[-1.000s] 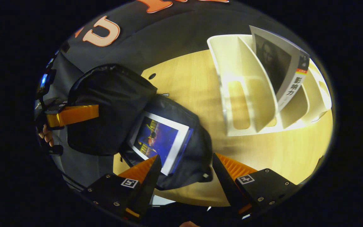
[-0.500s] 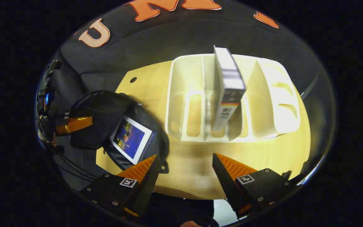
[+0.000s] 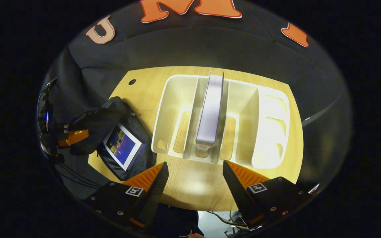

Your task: Open the schoolbag, grab two books from the bookshelf and put them into the schoolbag.

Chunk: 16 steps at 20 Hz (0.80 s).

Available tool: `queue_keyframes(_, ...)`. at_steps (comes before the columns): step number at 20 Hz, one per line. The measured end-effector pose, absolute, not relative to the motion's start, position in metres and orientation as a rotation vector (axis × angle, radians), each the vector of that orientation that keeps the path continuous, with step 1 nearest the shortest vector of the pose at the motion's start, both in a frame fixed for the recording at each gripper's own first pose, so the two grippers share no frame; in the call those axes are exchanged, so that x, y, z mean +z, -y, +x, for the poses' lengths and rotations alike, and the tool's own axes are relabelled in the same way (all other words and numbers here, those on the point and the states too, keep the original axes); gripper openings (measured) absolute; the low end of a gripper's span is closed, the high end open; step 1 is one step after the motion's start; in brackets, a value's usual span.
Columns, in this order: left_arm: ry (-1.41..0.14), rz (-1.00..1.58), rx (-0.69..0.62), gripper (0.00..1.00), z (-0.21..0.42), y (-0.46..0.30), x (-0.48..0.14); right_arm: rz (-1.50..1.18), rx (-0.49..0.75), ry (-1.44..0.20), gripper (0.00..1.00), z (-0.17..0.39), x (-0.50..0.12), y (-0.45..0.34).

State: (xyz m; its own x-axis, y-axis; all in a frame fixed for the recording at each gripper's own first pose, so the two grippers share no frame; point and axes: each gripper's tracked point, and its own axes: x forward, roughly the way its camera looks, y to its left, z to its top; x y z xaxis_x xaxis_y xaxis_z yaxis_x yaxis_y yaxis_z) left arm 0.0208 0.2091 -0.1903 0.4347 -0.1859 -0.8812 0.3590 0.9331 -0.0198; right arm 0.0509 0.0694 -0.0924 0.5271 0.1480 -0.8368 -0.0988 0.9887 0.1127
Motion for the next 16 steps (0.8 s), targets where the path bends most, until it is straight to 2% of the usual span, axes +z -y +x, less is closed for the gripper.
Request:
queue_keyframes(2,-1.069,0.178,-0.333,0.05,0.02,-0.21,-0.19,0.068,0.179,-1.04,0.98,0.065,-0.089,-0.071)
queue_keyframes(13,-1.075,0.168,-0.288,0.05,0.018,-0.217,-0.19,0.024,0.12,-1.155,0.88,0.144,-0.113,-0.056)
queue_keyframes(16,-1.085,0.169,-0.291,0.05,0.019,-0.217,-0.193,0.032,0.092,-1.196,0.79,0.155,-0.122,-0.054)
